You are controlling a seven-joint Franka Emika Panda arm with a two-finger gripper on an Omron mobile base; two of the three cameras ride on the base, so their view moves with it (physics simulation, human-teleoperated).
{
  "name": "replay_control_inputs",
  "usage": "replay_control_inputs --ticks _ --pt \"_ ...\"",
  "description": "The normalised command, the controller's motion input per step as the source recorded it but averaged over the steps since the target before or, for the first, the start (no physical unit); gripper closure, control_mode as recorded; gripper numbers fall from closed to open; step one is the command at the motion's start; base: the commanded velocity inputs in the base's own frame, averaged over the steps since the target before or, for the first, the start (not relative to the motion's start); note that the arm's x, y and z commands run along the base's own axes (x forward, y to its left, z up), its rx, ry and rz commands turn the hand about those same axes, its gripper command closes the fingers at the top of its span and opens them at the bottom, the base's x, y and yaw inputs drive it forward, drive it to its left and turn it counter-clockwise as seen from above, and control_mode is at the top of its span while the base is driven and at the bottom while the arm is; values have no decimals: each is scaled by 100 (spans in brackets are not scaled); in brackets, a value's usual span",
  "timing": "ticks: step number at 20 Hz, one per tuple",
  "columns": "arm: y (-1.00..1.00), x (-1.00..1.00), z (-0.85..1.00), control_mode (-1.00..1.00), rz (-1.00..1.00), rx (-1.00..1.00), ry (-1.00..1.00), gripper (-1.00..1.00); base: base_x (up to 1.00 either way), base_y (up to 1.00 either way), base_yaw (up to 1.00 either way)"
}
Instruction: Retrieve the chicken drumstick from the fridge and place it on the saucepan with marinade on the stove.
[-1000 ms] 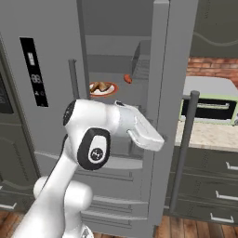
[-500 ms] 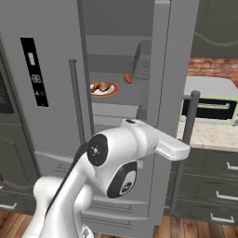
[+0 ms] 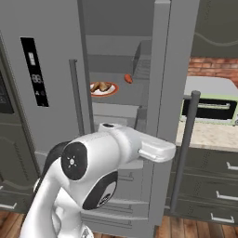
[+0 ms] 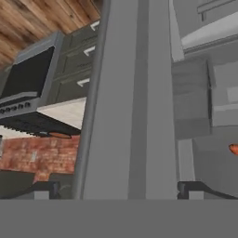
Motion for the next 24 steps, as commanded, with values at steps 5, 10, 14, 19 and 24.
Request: replay_control_inputs --ticks 5,10,14,19,24 --pt "84 -47 73 -100 -17 13 6 -100 0 0 0" --pt "45 10 41 -100 -31 24 5 -100 0 0 0" --pt "20 0 -19 -100 -58 52 0 -100 0 0 0" --pt "26 3 -78 -100 -61 58 -11 -100 0 0 0" --pt "6 23 -74 -100 -71 51 -17 -100 0 0 0"
